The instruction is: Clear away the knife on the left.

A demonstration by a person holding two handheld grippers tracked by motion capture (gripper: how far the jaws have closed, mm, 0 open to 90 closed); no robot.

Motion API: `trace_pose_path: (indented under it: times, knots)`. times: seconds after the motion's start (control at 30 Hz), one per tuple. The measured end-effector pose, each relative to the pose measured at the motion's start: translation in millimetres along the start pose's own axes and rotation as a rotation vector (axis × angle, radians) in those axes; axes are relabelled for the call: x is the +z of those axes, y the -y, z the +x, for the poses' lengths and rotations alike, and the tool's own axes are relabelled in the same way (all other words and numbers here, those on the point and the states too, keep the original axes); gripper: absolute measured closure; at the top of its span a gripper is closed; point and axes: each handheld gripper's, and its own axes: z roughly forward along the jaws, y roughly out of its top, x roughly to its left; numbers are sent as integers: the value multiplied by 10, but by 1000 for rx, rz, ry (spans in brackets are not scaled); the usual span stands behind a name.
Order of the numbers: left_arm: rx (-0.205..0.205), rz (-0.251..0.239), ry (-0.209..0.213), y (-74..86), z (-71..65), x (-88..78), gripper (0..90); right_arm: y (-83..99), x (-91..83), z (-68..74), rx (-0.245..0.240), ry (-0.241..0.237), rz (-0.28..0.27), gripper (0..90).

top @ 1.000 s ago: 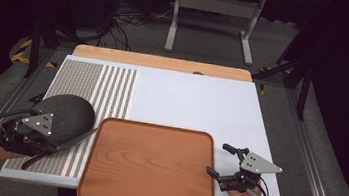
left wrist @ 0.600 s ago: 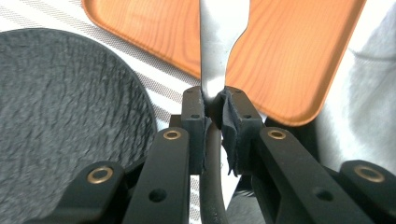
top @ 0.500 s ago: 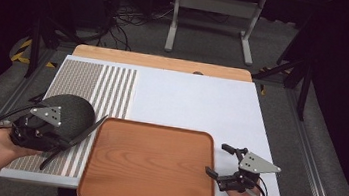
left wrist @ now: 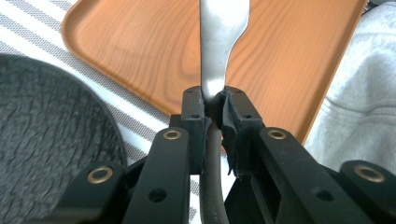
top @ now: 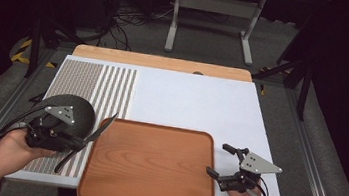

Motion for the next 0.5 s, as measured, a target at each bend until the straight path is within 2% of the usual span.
trace_pose_path:
  times: [0.17, 0.2, 0.3, 0.43, 0.5]
  knots:
    - [2, -11, 8, -73, -67, 64, 799, 4, 3, -1, 0, -2, 1, 55]
    - [-12, -9, 13, -82, -84, 76, 799, 6, 3, -1, 1, -2, 1, 55]
    - [-11, -19, 13, -116, -103, 110, 799, 8, 4, -4, 2, -1, 1, 55]
    - [-33, -29, 40, -159, -114, 178, 799, 7, 4, -3, 2, -3, 1, 55]
    - [-29, -27, 31, -172, -114, 188, 799, 7, -1, -5, -1, 1, 2, 55]
